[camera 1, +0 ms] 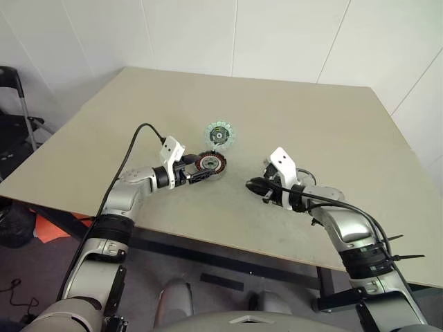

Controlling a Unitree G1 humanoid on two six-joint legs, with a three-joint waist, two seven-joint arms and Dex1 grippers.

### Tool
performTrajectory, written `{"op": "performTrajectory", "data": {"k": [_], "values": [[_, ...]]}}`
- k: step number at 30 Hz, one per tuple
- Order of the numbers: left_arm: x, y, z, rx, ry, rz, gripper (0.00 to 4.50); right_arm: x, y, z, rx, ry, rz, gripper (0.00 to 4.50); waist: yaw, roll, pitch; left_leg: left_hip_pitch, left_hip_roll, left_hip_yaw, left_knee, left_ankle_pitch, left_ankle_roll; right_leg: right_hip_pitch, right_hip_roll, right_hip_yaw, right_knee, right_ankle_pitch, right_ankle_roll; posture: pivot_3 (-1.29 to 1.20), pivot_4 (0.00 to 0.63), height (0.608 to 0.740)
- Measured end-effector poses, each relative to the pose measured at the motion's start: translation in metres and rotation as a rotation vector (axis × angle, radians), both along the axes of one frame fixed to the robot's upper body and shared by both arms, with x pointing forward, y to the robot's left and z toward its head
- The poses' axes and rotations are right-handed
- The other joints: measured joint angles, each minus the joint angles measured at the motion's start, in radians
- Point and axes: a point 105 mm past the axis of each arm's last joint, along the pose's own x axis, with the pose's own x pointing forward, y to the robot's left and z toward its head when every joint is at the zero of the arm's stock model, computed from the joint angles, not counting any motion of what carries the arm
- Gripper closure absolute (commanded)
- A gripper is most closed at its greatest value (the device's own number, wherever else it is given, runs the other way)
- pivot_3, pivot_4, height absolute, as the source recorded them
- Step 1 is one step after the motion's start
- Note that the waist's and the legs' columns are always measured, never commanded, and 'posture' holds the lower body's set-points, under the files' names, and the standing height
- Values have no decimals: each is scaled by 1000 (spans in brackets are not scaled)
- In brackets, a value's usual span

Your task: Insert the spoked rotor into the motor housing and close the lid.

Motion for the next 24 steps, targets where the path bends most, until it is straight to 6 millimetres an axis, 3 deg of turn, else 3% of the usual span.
{"op": "performTrajectory", "data": {"k": [9, 13, 20, 21, 24], "values": [[0, 0, -2, -2, 7, 2, 168, -31, -36, -15, -108, 104, 9, 3894, 1, 0, 0, 2, 0, 0, 0, 0, 0, 1, 0, 1, 0, -1, 2, 0, 0, 740], [0, 0, -4, -3, 13, 4, 168, -31, -48, -22, -148, 122, -21, 3894, -2, 0, 0, 2, 0, 0, 0, 0, 0, 1, 0, 1, 0, -1, 2, 0, 0, 740], [1, 1, -6, -2, 19, 7, 168, -30, -52, -22, -167, 115, -23, 3894, 0, 0, 0, 2, 0, 0, 0, 0, 0, 2, 0, 0, -1, -1, 2, 0, 0, 740], [1, 1, -6, -2, 18, 7, 168, -31, -52, -21, -167, 118, -17, 3177, 0, 0, 0, 2, 0, 0, 0, 0, 0, 2, 0, 0, -1, -1, 2, 0, 0, 740], [1, 1, -5, -1, 16, 7, 168, -34, -51, -22, -170, 131, 14, 2281, 0, 0, 0, 2, 0, 0, 0, 0, 0, 2, 0, 0, -1, -1, 1, 0, 0, 740]]}}
